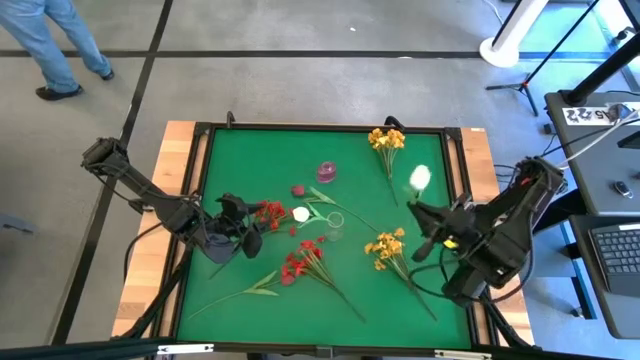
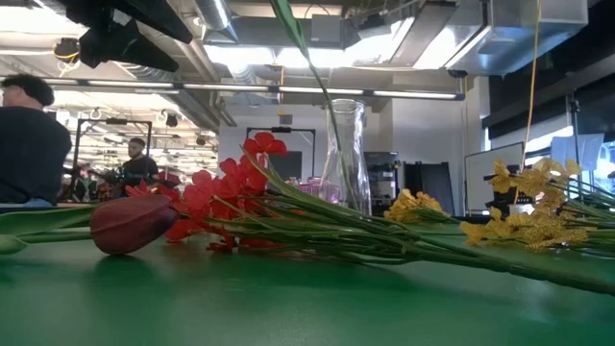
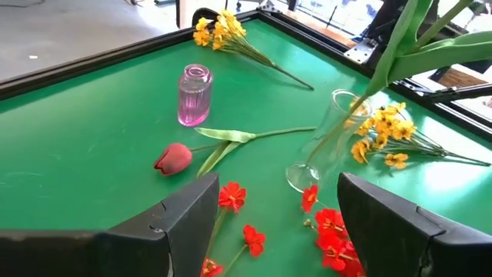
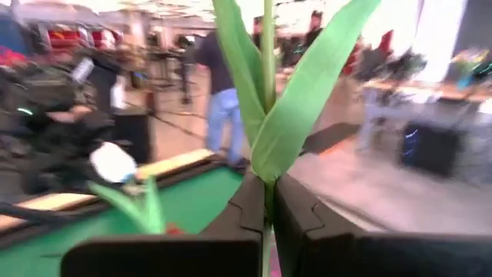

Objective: Sort flowers into vase by color
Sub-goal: Put the white tulip into the transparent vase

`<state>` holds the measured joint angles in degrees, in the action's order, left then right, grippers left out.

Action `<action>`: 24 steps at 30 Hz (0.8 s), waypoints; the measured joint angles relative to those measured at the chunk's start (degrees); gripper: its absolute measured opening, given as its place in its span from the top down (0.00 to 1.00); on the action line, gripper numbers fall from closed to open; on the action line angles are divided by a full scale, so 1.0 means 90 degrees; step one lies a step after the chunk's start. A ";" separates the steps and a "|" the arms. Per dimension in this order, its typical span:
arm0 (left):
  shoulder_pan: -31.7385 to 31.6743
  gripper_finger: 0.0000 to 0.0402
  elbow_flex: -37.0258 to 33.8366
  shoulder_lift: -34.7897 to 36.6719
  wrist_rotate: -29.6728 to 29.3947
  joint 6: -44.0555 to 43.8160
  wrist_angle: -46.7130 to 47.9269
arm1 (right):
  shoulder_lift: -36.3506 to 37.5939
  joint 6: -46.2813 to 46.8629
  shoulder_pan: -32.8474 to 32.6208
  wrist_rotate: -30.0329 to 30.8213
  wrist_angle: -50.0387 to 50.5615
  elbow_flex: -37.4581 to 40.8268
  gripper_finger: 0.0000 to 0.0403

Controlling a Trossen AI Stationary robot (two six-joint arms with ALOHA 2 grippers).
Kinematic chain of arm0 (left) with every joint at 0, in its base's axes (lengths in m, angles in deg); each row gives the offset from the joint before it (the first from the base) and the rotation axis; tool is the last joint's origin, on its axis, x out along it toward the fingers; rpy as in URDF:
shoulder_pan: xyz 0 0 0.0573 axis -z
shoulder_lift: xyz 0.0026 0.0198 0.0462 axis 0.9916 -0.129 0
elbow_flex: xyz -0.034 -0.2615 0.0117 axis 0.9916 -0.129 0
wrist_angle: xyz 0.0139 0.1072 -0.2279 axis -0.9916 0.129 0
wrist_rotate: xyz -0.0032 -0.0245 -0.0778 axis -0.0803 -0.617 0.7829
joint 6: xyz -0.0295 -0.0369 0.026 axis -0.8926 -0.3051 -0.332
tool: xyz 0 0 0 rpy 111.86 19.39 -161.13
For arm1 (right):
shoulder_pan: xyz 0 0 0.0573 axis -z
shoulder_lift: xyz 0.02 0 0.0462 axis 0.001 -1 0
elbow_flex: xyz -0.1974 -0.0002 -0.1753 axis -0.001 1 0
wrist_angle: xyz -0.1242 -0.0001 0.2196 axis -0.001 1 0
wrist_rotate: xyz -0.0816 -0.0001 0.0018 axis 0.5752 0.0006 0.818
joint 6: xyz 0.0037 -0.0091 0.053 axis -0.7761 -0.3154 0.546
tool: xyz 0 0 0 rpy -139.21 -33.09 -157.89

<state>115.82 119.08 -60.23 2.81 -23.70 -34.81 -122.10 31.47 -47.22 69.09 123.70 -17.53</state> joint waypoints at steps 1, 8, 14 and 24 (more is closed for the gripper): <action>0.0000 0.36 -0.0001 0.0000 0.0001 0.0001 -0.0024 | -0.0001 -0.0205 0.0239 0.0005 -0.0062 -0.0032 0.99; -0.0027 0.36 0.0000 -0.0001 0.0001 0.0007 -0.0077 | -0.0218 -0.1342 0.1508 -0.0019 -0.0474 -0.0008 0.99; -0.0027 0.36 0.0000 0.0000 0.0000 0.0010 -0.0077 | -0.0252 -0.5177 0.2057 -0.1128 -0.3450 -0.0008 0.99; -0.0024 0.36 -0.0001 -0.0001 0.0003 0.0015 -0.0059 | -0.0162 -1.1101 0.2505 -0.5025 -0.8583 -0.0006 0.99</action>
<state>115.60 119.08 -60.24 2.83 -23.57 -35.34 -123.56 -68.44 -24.67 23.86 46.45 -17.58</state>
